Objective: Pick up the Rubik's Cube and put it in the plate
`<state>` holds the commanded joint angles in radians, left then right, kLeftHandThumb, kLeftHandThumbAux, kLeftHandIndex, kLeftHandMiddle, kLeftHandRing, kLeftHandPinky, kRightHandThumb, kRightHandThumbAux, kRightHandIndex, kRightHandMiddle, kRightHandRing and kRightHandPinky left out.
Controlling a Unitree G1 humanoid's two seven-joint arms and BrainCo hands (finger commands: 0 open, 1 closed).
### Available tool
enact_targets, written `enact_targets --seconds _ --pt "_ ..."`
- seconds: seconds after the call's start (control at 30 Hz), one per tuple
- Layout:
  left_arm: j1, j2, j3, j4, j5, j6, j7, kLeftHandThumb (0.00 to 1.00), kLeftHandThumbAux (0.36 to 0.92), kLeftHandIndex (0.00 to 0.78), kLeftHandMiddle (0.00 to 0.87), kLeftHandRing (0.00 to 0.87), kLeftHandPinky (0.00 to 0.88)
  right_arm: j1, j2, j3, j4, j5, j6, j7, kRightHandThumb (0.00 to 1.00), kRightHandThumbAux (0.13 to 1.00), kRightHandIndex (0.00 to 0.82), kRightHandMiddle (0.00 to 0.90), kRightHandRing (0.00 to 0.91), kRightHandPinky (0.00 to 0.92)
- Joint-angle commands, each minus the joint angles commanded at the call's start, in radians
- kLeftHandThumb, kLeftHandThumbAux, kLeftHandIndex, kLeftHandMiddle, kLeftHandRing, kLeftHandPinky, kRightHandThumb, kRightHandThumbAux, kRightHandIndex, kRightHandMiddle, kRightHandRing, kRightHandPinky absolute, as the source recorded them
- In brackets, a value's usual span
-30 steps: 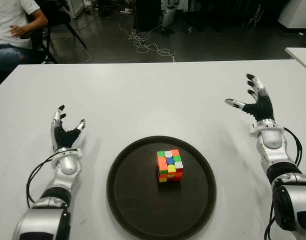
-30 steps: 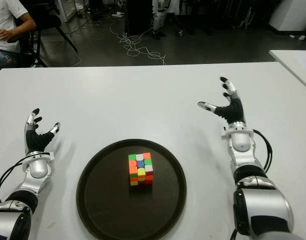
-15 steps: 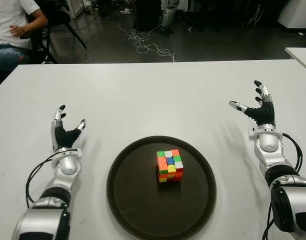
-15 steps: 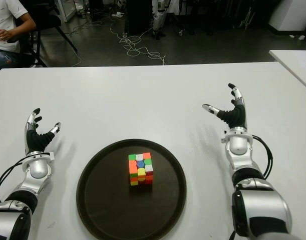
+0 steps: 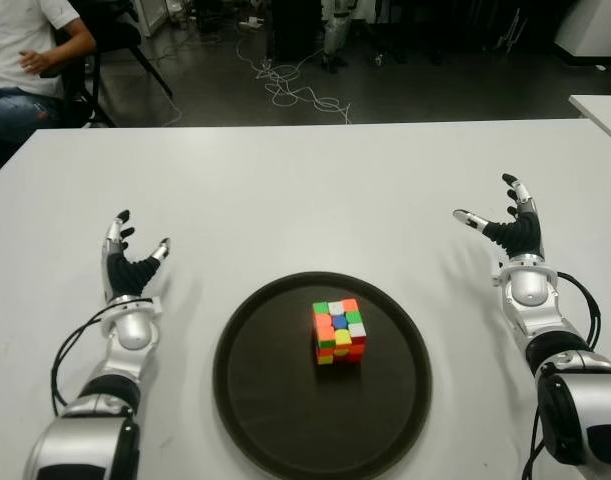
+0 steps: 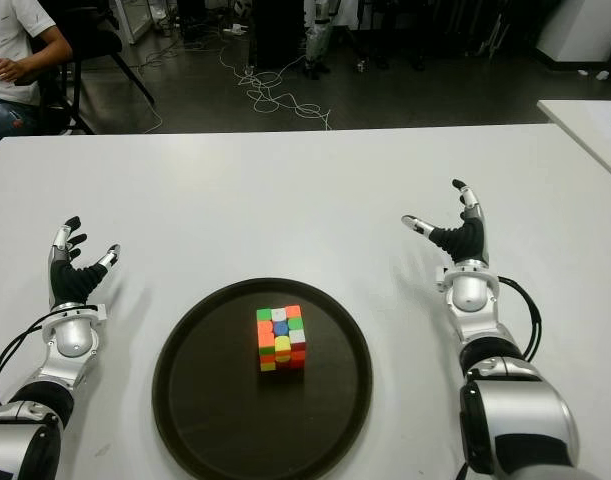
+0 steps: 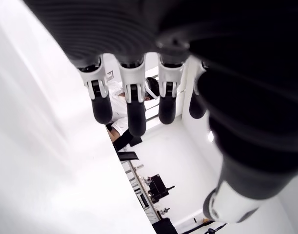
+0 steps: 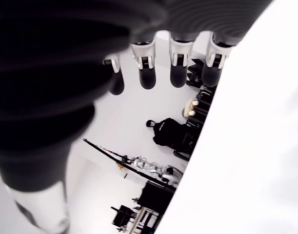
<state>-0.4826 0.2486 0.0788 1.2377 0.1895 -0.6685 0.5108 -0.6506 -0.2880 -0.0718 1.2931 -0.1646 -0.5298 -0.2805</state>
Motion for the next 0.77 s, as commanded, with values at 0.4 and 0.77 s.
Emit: enact_targets --seconds 0.4,0.77 --pt "-0.004 0.0 0.005 0.006 0.0 0.009 -0.011 0.0 0.796 0.13 0.14 0.159 0.173 -0.001 -0.008 0.02 0.013 -0.025 0.022 0.004 0.0 0.73 0.064 0.044 0.019 0.02" --pt "-0.006 0.003 -0.003 0.006 0.016 0.009 0.005 0.0 0.771 0.118 0.135 0.136 0.126 -0.009 -0.003 0.015 0.014 -0.02 0.04 0.005 0.0 0.743 0.06 0.037 0.015 0.021"
